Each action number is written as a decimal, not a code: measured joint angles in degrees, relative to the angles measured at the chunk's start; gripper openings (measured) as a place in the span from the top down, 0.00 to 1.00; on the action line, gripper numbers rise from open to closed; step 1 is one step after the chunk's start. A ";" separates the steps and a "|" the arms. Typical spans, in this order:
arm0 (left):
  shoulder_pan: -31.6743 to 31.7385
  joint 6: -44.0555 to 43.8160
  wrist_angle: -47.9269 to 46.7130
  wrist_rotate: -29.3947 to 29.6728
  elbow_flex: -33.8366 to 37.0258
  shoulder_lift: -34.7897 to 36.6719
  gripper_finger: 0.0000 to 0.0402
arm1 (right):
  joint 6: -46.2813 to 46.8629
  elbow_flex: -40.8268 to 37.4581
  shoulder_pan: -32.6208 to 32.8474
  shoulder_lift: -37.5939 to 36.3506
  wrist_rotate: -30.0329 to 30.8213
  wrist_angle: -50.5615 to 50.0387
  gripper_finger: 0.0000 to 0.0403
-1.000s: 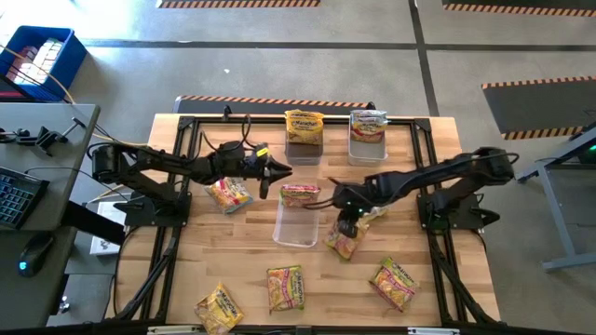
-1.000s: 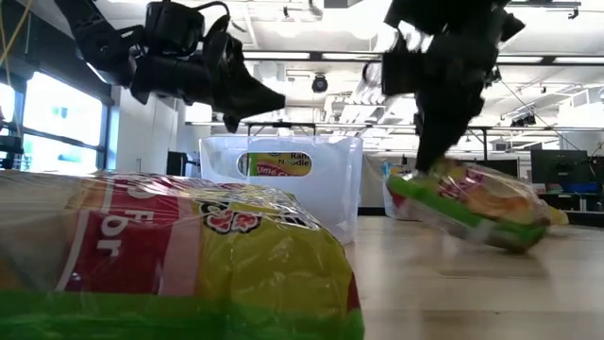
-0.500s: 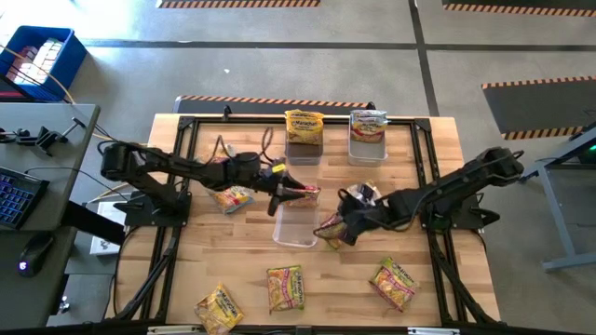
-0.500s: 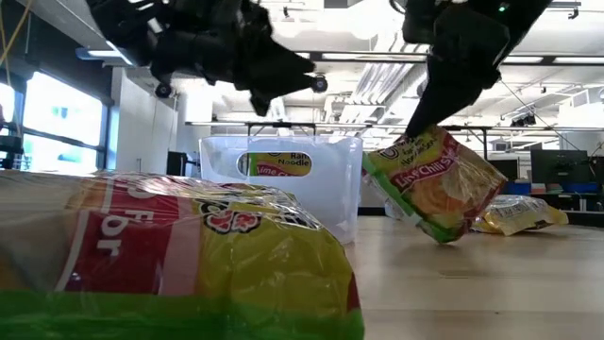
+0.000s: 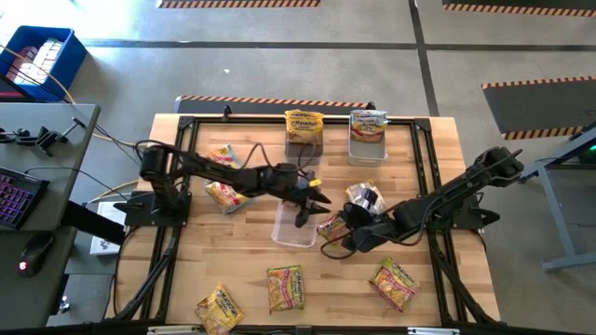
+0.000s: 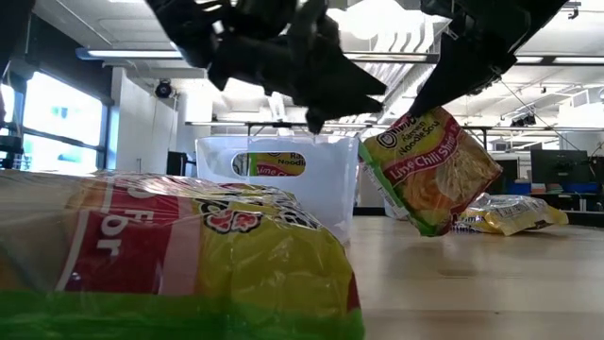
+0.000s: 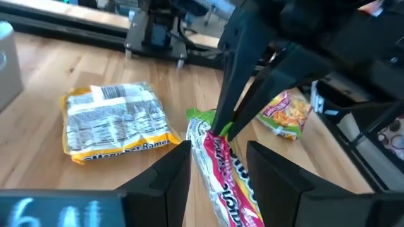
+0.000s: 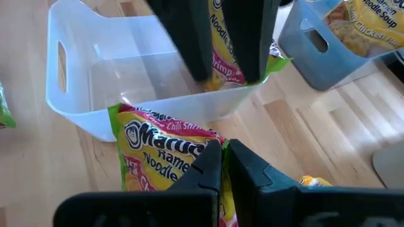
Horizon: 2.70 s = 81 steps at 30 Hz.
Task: Sort Maruchan noodles
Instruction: Put the green noodle pack into the transparent bin
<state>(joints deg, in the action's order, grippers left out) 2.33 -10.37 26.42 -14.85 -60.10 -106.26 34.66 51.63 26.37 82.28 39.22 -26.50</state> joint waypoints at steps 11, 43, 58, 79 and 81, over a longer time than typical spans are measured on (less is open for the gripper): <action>-1.23 1.49 -5.28 1.87 -4.23 -2.97 0.64 | -1.12 0.00 0.03 0.00 0.44 0.27 1.00; -1.38 2.98 -5.92 -0.17 -4.23 -2.97 0.78 | -5.10 0.00 0.04 0.00 3.19 6.75 1.00; -1.44 12.89 -8.63 -2.55 -6.02 -1.33 1.00 | -4.53 0.08 0.03 -13.49 -4.85 -0.30 0.83; 0.22 22.99 -18.18 -3.12 -9.68 6.52 1.00 | -12.12 0.07 -10.90 -12.86 -26.35 3.94 0.33; 0.24 22.99 -18.35 -3.85 -9.68 6.77 1.00 | -12.99 0.07 -11.60 -11.95 -28.40 5.49 0.38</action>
<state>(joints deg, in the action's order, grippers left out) 2.56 12.62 8.07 -18.70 -69.78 -99.50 21.67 51.70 14.77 70.33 10.82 -21.01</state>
